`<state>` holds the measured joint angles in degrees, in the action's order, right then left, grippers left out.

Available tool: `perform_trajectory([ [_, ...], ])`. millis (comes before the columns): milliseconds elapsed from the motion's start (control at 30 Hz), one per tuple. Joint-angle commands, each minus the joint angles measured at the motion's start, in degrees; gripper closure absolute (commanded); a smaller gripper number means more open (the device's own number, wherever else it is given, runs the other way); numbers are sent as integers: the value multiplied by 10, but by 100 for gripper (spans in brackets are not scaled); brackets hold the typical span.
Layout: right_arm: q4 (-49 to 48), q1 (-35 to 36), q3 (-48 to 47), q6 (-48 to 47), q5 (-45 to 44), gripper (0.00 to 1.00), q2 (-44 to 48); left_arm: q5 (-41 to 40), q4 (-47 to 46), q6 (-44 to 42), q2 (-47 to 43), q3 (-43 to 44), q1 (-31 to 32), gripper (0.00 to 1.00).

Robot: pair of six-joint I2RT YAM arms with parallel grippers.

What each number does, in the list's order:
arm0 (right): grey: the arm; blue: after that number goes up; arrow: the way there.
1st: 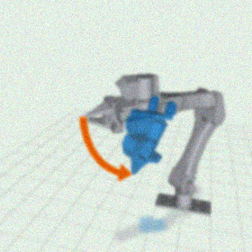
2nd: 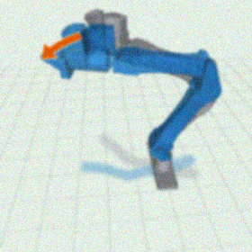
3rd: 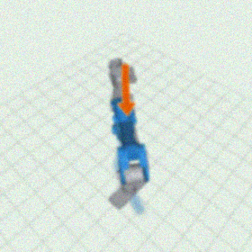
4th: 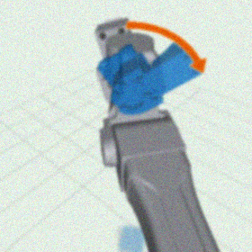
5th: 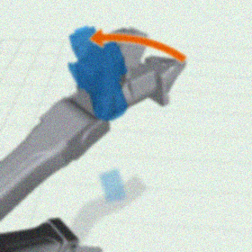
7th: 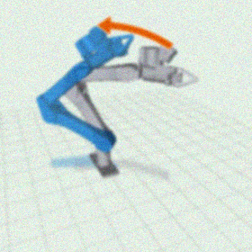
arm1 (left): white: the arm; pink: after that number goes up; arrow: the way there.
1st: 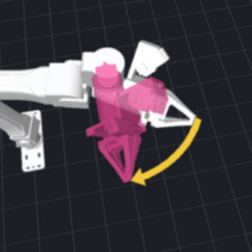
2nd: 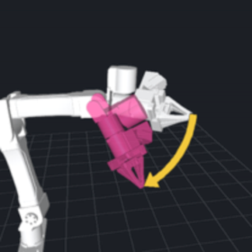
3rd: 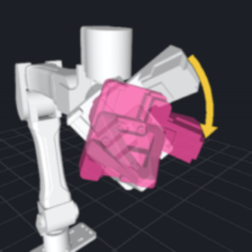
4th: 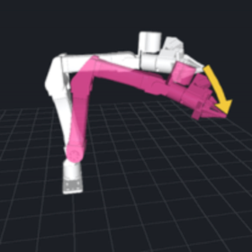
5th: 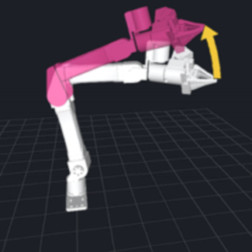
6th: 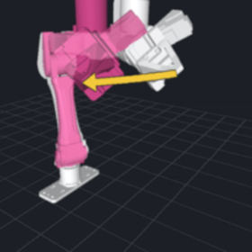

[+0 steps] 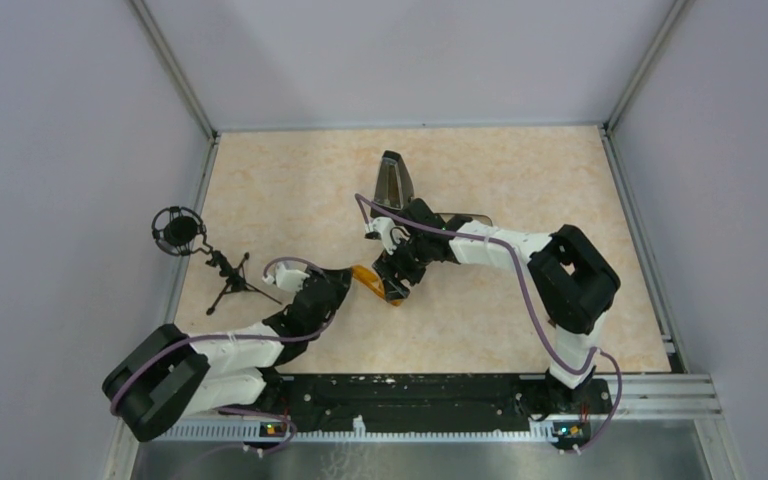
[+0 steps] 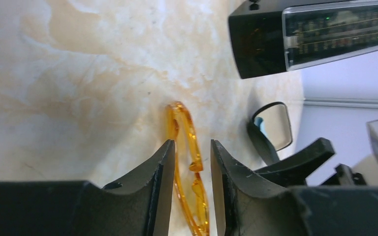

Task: Organize the sunglasses
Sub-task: Pick up the sunglasses from the center of the board.

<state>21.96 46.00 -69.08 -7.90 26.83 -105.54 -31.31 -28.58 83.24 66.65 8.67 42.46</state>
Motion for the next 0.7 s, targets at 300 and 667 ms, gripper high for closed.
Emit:
perform_trajectory([
  [300, -5, 2, -6, -9, 4, 29, 24, -8, -28, -34, 22, 28, -14, 62],
  [667, -7, 1, 1, -13, 4, 29, 26, 0, -58, -11, 87, 28, -23, 77],
])
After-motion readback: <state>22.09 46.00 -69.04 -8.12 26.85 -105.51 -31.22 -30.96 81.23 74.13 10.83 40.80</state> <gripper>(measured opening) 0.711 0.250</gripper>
